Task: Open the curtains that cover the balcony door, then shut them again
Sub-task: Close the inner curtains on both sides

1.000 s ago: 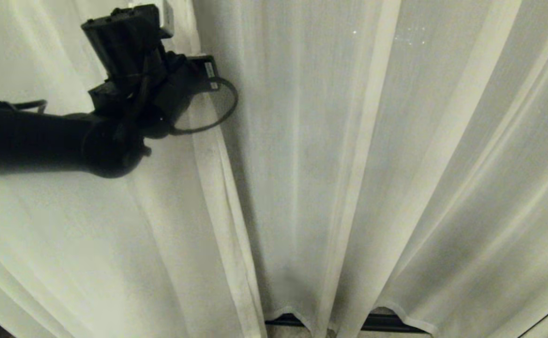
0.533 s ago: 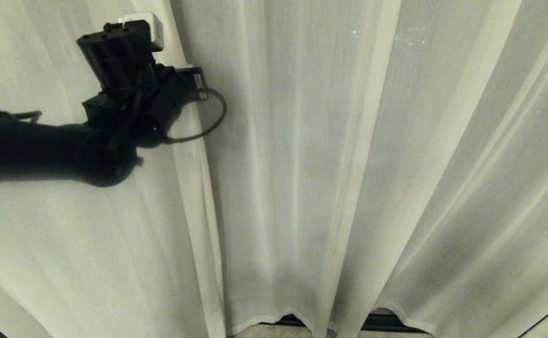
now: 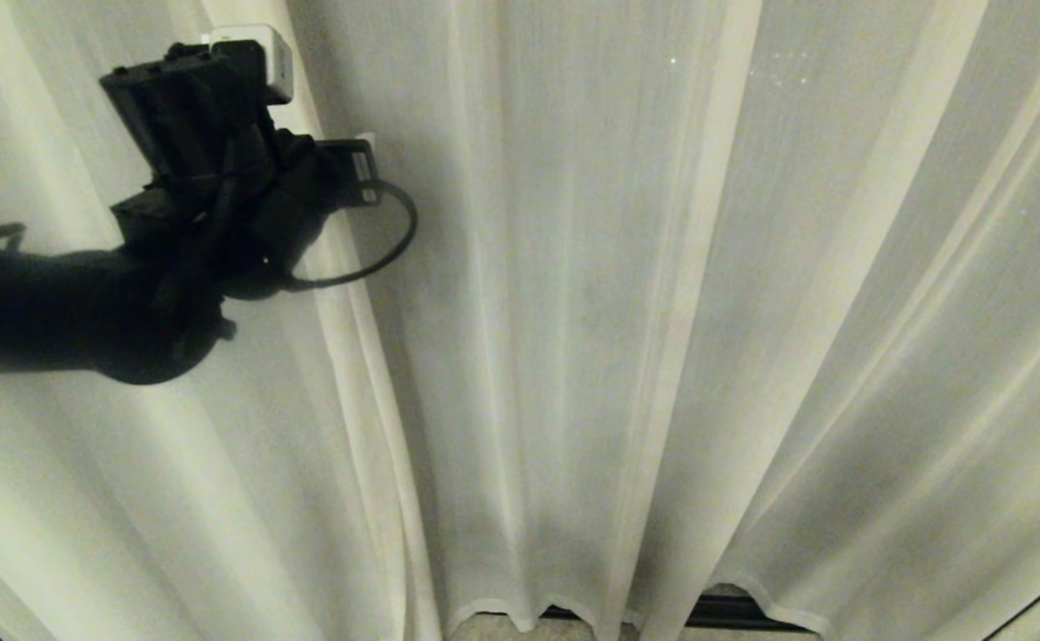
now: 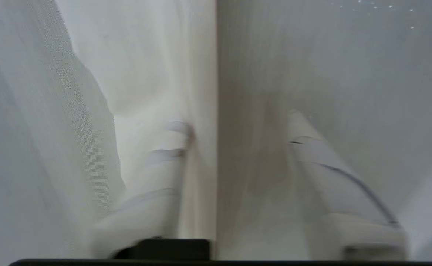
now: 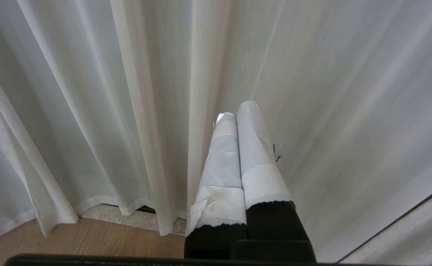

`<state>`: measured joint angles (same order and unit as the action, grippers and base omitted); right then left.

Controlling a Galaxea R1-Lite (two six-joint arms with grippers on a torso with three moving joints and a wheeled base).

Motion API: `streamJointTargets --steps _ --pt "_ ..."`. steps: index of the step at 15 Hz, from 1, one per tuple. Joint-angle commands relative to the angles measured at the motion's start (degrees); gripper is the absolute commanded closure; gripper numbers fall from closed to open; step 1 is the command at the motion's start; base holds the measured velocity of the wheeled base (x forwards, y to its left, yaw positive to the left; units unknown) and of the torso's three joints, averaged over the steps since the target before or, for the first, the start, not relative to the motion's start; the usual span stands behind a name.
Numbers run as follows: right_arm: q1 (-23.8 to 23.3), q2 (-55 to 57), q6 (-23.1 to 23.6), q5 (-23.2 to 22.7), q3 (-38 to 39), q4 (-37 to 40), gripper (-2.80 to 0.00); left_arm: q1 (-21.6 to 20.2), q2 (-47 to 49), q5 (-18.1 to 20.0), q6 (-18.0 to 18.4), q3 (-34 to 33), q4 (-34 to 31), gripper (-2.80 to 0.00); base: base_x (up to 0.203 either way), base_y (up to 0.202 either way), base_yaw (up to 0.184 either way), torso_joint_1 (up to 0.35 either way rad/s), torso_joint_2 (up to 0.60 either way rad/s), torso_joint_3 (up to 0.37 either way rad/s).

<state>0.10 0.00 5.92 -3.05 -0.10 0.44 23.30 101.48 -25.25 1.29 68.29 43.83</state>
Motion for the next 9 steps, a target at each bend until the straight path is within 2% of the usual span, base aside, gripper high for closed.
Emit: streamJointTargets --steps 1,5,9 --pt "0.0 0.1 0.1 0.0 0.0 0.0 0.0 0.9 -6.0 -0.2 0.0 -3.7 0.3 -2.8 0.0 0.0 0.0 0.0 0.0 0.0" --pt "0.0 0.1 0.1 0.0 0.0 0.0 0.0 4.3 -19.3 -0.3 0.3 -15.9 0.2 -2.8 0.0 0.0 0.0 0.0 0.0 0.0" --pt "0.0 0.1 0.1 0.0 0.0 0.0 0.0 8.4 -37.2 -0.3 3.0 -31.5 -0.4 -2.8 0.0 0.0 0.0 0.0 0.0 0.0"
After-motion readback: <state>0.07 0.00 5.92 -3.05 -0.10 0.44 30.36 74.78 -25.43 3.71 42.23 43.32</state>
